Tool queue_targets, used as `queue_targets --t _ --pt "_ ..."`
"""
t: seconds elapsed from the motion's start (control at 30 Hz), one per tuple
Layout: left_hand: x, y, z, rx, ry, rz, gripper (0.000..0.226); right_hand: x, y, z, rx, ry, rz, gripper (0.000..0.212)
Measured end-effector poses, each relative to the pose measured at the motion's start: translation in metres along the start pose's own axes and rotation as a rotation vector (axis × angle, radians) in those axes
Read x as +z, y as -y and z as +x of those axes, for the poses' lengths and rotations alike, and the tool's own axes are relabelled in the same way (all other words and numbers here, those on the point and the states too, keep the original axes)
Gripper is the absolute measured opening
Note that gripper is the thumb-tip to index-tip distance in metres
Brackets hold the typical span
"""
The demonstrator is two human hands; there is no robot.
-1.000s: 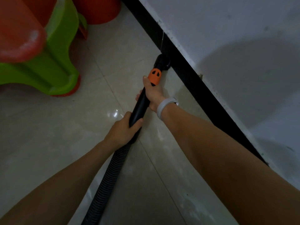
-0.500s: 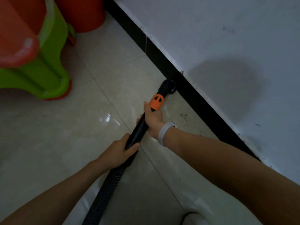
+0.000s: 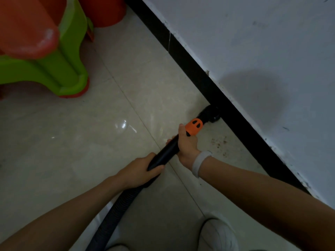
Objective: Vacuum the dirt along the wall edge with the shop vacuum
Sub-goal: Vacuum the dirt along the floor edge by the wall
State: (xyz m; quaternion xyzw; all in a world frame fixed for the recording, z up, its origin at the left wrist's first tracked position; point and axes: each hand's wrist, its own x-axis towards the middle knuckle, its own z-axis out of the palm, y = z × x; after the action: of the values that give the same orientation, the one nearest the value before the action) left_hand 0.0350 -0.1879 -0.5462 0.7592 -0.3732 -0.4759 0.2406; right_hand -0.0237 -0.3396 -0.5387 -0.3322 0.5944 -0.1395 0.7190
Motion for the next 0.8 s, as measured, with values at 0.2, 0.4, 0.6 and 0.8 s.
queue_targets --t 0.2,0.4,0.6,0.8 --pt "-0.016 0.01 -0.014 -0.05 -0.281 -0.015 0.026 0.047 0.005 0.004 0.038 0.198 -0.053 0.024" --pt "-0.037 0.022 -0.01 -0.139 -0.457 -0.148 0.023 0.105 0.011 0.026 0.034 0.309 -0.202 0.031" --pt "-0.067 0.014 0.036 -0.173 -0.59 -0.146 0.026 0.146 0.051 0.054 0.042 0.403 -0.244 0.031" --pt "-0.081 0.012 0.062 -0.15 -0.533 -0.169 0.026 0.155 0.07 0.072 0.03 0.389 -0.269 0.03"
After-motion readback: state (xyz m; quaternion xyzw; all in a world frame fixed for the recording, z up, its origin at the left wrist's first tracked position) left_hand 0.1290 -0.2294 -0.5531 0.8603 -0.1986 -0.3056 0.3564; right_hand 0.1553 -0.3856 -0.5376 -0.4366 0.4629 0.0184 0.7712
